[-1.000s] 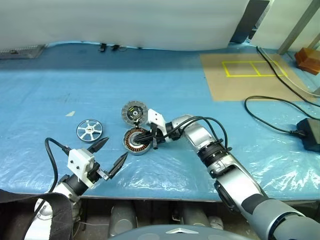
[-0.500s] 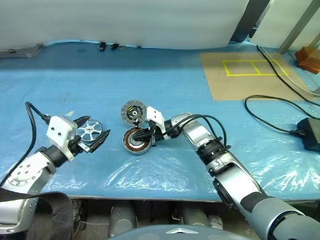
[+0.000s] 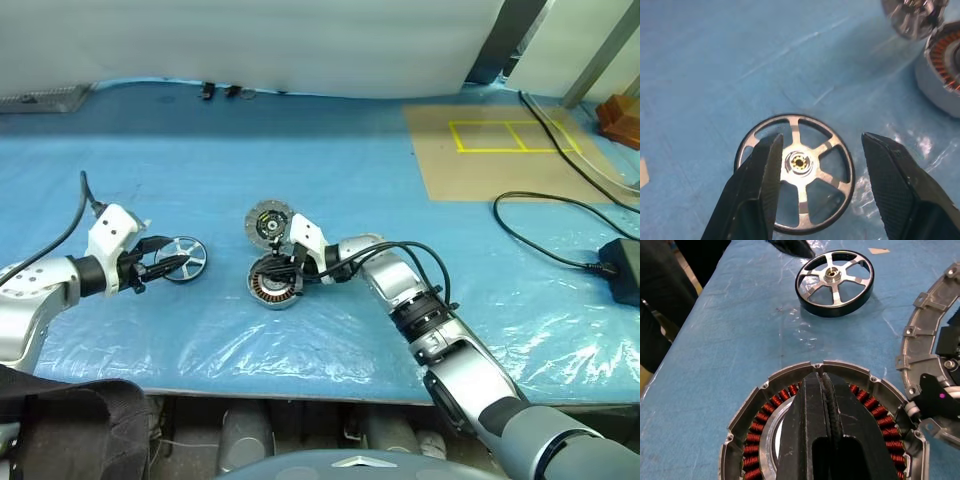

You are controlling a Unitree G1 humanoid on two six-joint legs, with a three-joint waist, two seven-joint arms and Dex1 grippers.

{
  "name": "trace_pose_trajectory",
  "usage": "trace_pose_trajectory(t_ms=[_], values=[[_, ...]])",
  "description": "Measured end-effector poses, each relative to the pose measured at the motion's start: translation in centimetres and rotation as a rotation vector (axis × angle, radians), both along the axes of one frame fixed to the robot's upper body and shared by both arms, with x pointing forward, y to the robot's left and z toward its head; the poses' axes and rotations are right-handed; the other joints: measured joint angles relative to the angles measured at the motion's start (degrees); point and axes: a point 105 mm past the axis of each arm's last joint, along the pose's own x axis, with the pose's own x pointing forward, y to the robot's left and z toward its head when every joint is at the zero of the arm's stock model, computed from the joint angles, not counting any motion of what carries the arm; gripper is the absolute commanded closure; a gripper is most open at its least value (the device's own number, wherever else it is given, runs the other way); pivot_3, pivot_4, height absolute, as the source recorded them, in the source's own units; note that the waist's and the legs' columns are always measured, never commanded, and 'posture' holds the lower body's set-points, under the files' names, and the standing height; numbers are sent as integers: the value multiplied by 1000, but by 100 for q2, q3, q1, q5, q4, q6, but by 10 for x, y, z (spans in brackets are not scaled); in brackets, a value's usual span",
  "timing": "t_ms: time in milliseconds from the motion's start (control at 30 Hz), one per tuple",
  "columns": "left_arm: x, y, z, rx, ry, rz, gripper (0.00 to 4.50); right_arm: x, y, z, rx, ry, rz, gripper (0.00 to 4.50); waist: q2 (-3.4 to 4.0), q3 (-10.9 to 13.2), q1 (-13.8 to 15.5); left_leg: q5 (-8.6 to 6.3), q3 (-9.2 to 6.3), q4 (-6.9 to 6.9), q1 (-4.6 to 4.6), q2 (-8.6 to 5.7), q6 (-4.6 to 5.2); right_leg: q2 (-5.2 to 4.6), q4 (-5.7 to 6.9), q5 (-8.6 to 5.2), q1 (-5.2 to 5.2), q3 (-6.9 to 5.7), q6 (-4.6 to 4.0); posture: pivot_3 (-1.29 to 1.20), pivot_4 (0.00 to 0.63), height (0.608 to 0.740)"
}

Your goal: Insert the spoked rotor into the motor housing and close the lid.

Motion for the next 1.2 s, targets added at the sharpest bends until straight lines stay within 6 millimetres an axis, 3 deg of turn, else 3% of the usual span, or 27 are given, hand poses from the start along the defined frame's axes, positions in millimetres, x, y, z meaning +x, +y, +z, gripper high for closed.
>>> trace_pose_trajectory(t_ms=[133,400,733,1000,1200], values=[[12,2,-14,35,58,13,1905,0,-1,3,11,-12,-28,4500,-2,0,-9,0,-3,-3,-1,-2,-1,0,-1,0,0,-1,0,0,150,740],[32,0,-14,102,49,14,1905,0,-5,3,18,-9,-76,4500,-4,0,-12,0,-7,-3,-2,-1,-1,-2,-2,0,1,-1,0,0,150,740],[24,6,-15,166,68,-14,1905,1,-5,2,16,-10,-86,4500,-4,0,-19,1,-9,-12,1,-1,-2,-2,-6,0,0,-1,0,0,150,740],[20,25,5,139,73,80,1905,3,-4,-1,2,-17,-81,4500,-6,1,-1,1,-5,-13,-1,-1,-2,-4,-8,0,0,-2,0,0,150,740],[16,16,8,108,99,49,1905,1,-1,-2,6,-15,-75,4500,-6,2,0,1,-5,-15,-2,-1,-2,-4,-12,0,0,-2,0,0,150,740]])
